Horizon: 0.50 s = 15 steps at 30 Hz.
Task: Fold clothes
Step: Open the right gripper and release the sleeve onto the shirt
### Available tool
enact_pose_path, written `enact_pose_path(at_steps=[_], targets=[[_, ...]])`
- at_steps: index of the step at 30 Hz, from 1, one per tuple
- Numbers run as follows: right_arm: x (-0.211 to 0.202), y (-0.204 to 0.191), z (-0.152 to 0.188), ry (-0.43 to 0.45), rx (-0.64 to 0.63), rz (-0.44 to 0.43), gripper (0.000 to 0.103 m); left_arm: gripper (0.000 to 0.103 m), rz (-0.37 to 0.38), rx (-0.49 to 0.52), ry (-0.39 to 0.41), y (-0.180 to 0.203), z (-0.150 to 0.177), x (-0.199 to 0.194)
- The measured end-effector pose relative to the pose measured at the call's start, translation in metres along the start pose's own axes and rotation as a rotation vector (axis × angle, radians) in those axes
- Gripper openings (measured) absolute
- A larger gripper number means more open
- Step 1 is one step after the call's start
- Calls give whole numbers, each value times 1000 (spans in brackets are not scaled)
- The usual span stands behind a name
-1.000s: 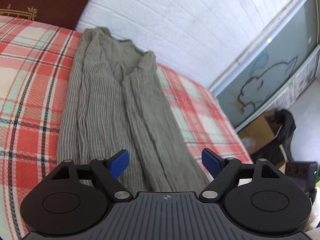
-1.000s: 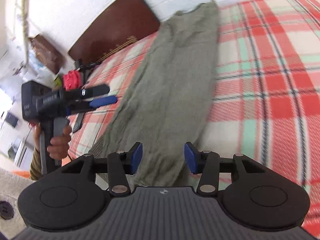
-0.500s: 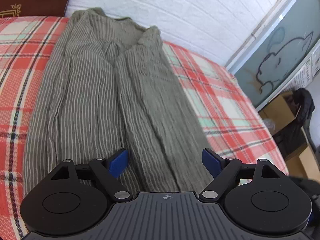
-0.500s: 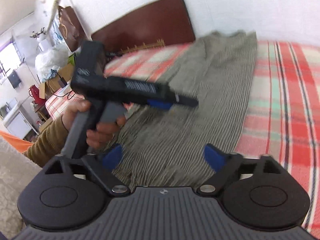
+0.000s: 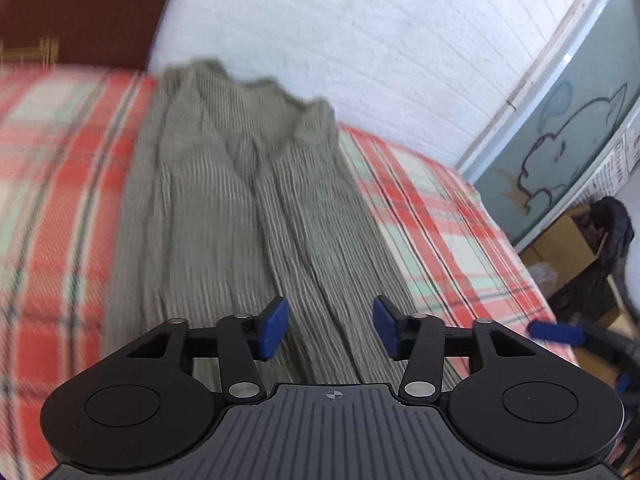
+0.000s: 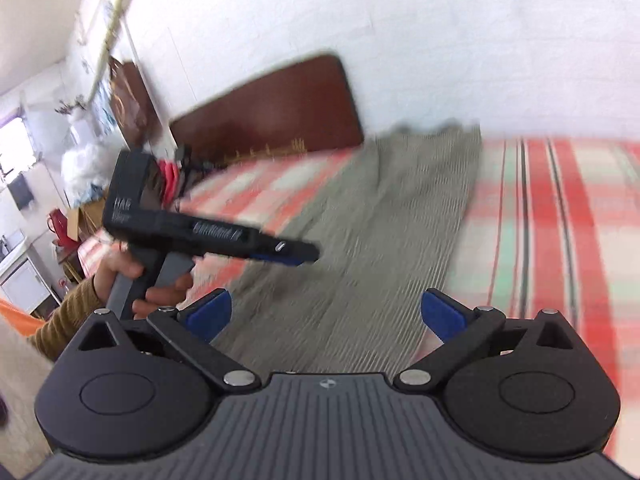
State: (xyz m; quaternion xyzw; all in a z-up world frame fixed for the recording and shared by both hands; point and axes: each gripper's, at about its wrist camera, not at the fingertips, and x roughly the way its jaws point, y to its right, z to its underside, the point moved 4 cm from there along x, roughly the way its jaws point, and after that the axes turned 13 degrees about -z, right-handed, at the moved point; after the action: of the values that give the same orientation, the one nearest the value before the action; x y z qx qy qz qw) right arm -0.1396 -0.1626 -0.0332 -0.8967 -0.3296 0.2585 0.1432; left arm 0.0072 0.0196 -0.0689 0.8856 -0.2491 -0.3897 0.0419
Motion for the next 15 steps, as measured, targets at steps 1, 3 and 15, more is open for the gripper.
enact_pose_path(at_steps=[1,3,15], targets=[[2,11,-17,17,1,-3,101,66,-28,25,29,0,-10,0],[8,33,-50,49,4,-5,101,67,-41,77,79,3,-32,6],[145,204,-165,-9,171,250,78,66,-21,250,21,10,-87,114]])
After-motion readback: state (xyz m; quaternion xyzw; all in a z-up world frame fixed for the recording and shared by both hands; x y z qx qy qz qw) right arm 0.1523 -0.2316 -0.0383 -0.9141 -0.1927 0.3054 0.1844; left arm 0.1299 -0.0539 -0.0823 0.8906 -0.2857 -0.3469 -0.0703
